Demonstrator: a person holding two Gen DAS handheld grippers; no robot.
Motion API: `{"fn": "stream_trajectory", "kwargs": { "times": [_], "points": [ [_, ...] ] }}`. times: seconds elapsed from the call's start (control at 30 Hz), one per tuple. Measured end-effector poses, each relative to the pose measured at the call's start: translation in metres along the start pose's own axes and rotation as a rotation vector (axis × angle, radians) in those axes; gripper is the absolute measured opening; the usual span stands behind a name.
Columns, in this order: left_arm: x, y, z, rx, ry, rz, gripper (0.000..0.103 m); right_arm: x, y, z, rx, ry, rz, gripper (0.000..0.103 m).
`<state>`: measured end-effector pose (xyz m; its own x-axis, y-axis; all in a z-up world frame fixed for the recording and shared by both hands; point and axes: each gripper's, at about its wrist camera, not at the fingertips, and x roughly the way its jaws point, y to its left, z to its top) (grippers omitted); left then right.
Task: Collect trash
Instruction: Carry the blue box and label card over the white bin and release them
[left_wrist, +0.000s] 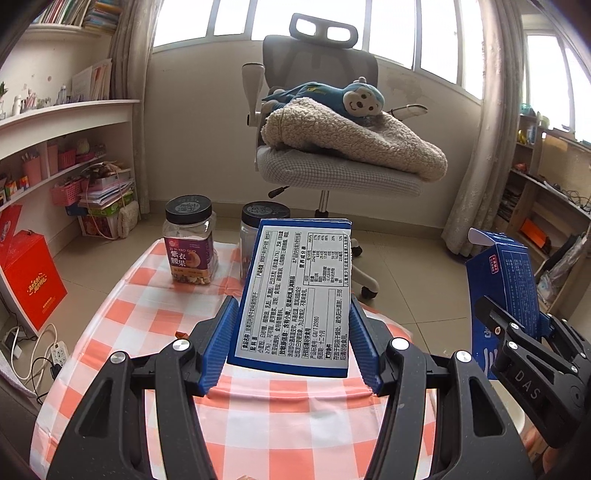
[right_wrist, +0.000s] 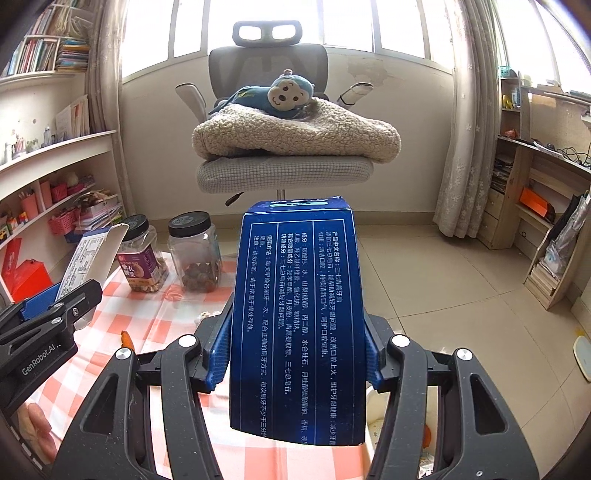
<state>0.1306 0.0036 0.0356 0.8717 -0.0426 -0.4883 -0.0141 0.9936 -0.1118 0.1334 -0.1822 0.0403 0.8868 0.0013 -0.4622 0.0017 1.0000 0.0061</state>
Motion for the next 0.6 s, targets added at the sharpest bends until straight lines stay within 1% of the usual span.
{"fn": "stream_trajectory", "kwargs": {
  "times": [0.33,0.6],
  "points": [
    [0.001,-0.042,-0.005,0.036,0.004,-0.072,0.058,-0.014,-0.044,-0.007,0.035,-0.005,-0.074,0.053],
    [0.007,-0.076,-0.012,0.061,0.026,-0.13,0.058,-0.018,-0.088,-0.013,0.072,0.014,-0.146,0.054]
  ]
}}
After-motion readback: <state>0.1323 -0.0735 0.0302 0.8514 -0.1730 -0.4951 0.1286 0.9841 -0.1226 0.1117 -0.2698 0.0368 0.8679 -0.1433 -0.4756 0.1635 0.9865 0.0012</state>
